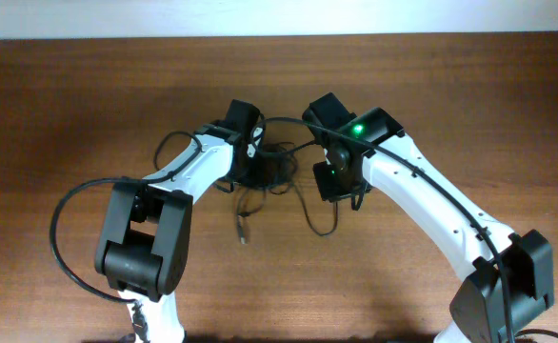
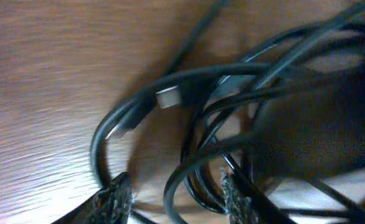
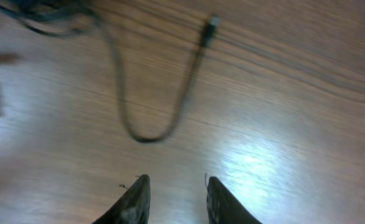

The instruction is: Untangle cables

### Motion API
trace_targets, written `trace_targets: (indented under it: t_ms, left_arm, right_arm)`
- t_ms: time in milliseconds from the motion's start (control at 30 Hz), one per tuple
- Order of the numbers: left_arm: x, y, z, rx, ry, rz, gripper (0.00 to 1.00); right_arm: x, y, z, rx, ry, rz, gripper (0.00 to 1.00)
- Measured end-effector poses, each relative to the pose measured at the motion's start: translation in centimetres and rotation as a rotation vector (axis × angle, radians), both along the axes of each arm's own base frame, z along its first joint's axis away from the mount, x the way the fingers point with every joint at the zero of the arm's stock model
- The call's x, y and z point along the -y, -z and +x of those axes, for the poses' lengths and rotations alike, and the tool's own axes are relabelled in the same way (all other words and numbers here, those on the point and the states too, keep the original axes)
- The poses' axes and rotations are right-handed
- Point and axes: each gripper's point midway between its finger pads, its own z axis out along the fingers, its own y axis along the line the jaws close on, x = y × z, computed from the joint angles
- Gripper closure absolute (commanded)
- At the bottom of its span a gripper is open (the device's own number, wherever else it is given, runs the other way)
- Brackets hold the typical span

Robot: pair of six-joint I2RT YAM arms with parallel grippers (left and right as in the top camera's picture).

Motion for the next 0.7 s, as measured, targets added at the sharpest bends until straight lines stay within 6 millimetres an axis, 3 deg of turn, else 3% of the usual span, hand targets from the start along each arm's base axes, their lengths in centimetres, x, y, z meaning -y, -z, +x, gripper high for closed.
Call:
trace_targets:
  t_ms: [133,167,300,433,600,700]
  left_arm:
    - [2.7,-0.3,-0.8,-0.033,0.144,-0.136,0.75]
    - [3.2,-0.3,-1.0,-0.040,0.170,-0.160,0.75]
    - [3.8,-0.2,-1.4,-0.056,0.203,-0.192,0.65]
    - [4.0,-0.3,-1.5,-0.058,0.214,-0.207,0.58]
    - [4.2,-0.4,-1.5,-0.058,0.218,-0.215,0.34]
    - [3.8,-1.0,-2.2,-0.112,0.213,-0.202,0.30]
  right_arm:
    - [-2.3,-0.2,0.3,-0.003,-0.013,0.118,0.69]
    - [-2.8,-0.3,0.4,-0.001,-0.017,0.146,0.69]
    - [-4.9,0.3,0.8,0.003,-0.035,0.255,0.68]
    - [-5.8,3.0,-0.1,-0.041,-0.013,0.318,0.69]
    - [-8.0,4.7,0.6,-0.008,-0.006,0.455,0.69]
    - [-8.0,5.8,0.1,-0.019,-0.004,0.473,0.69]
